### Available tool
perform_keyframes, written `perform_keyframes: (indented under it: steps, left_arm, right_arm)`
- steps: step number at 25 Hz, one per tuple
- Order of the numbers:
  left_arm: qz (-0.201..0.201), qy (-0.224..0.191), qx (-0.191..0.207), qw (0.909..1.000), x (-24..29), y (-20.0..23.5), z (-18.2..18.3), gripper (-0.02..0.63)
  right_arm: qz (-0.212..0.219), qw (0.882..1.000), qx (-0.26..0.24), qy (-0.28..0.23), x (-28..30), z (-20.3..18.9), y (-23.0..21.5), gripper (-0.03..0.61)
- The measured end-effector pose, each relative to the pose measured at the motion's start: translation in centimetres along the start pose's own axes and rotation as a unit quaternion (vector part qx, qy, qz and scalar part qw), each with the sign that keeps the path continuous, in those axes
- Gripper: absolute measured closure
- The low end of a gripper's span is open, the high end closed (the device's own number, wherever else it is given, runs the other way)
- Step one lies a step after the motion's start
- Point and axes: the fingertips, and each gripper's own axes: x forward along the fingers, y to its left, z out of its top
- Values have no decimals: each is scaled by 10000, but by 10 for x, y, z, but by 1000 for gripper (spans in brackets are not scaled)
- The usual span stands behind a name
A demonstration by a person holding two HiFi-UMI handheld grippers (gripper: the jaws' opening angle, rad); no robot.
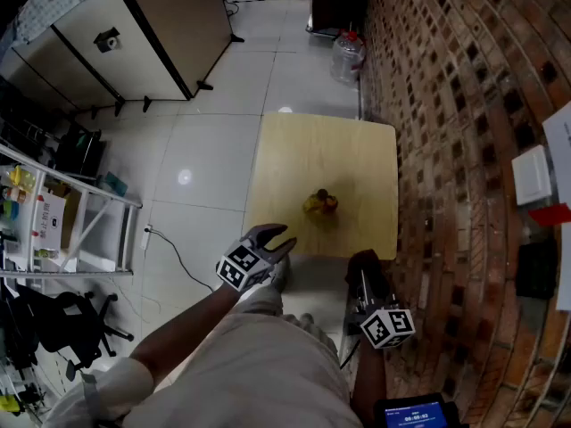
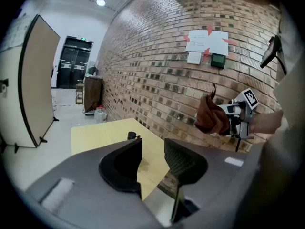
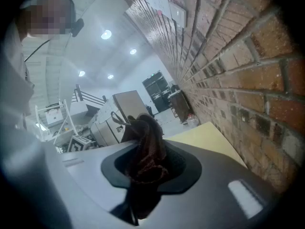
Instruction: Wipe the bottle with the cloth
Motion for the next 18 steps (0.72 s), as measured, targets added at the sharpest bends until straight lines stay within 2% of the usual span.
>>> perform_keyframes:
  steps: [5, 10, 18]
  left_arm:
    - [-234, 245, 309, 9989, 32, 42, 17, 459]
    - [-579, 589, 597, 9948, 66, 63, 20, 435]
    - [-1102, 1242, 1571, 9735, 122, 74, 14, 399]
  right_arm:
    - [-153, 9999, 49, -32, 46, 14, -6, 489]
    - [-520, 9984, 158, -148, 66, 20, -24, 489]
    - [-825, 9956, 387, -224, 89, 13, -41, 489]
